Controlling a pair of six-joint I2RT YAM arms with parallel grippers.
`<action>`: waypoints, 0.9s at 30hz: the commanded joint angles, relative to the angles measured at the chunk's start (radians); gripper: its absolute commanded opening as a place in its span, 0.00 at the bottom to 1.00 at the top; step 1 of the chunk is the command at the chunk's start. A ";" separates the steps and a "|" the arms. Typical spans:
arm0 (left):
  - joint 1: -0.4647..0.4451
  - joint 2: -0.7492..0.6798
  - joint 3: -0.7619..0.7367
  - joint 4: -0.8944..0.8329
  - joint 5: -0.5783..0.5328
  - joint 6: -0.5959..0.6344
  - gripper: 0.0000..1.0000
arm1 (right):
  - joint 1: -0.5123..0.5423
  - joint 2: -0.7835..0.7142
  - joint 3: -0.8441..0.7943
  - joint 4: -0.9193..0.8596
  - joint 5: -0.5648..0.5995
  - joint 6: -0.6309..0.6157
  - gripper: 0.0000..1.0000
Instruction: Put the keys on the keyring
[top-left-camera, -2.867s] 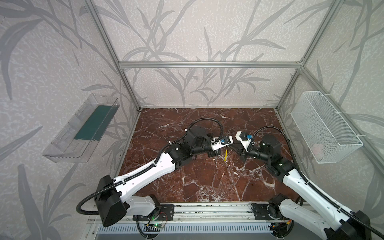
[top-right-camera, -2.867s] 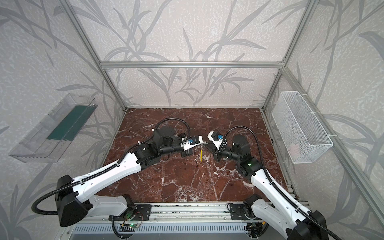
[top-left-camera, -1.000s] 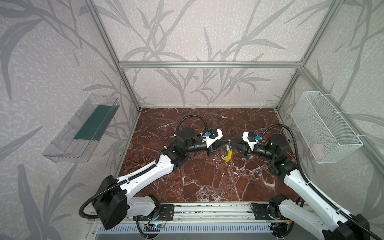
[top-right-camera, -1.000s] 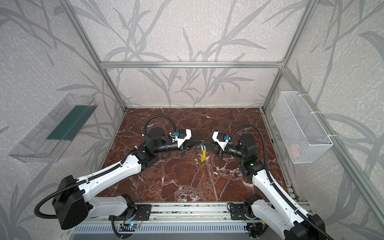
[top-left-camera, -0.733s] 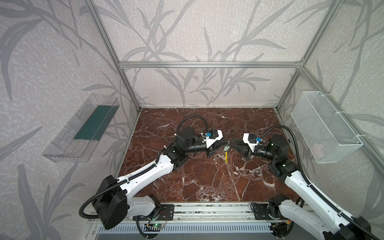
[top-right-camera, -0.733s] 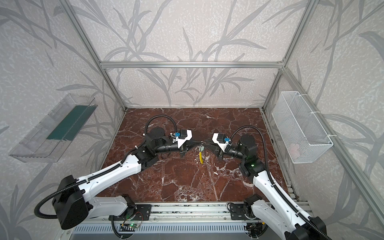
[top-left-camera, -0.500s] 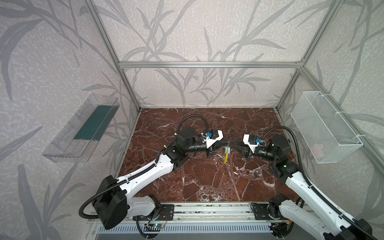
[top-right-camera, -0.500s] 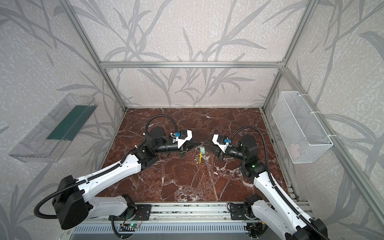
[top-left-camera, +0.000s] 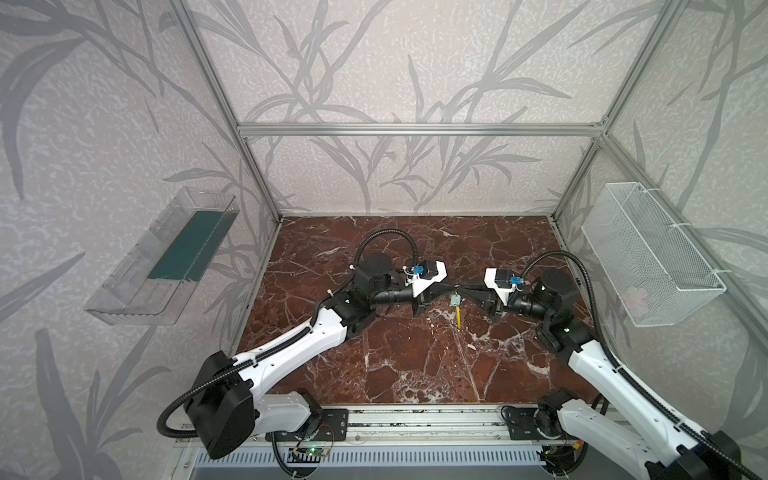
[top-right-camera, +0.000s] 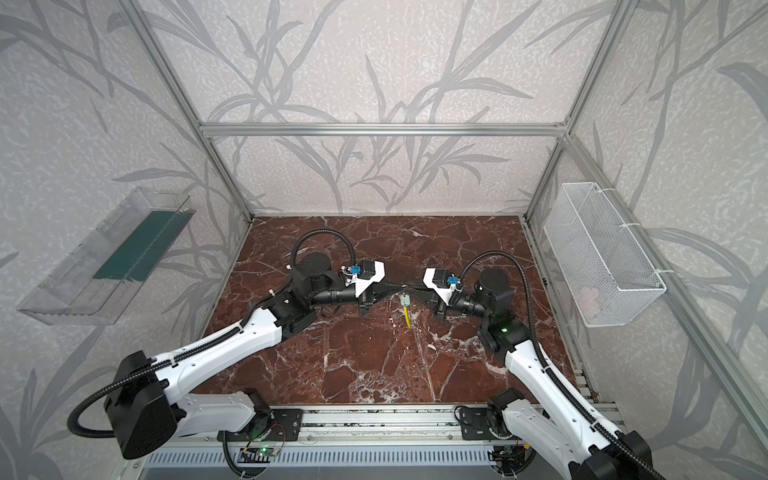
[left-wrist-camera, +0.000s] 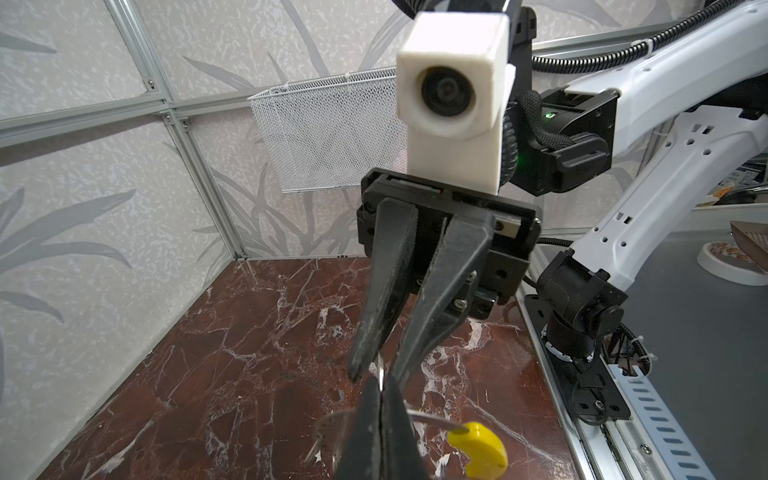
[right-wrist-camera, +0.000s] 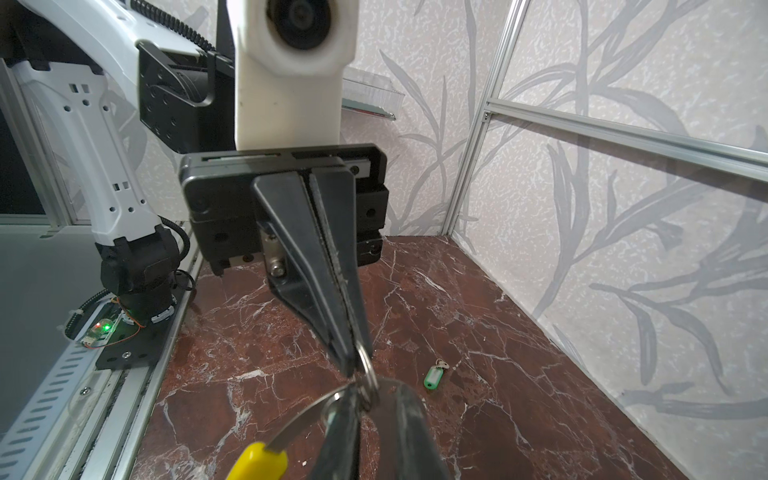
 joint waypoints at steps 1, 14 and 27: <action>0.003 -0.005 0.047 0.017 0.027 0.007 0.00 | 0.005 -0.001 0.038 0.002 -0.035 0.007 0.09; -0.001 -0.018 0.202 -0.477 -0.174 0.390 0.29 | 0.009 0.039 0.250 -0.573 0.055 -0.152 0.00; -0.094 0.030 0.320 -0.672 -0.322 0.609 0.29 | 0.108 0.132 0.426 -0.859 0.241 -0.212 0.00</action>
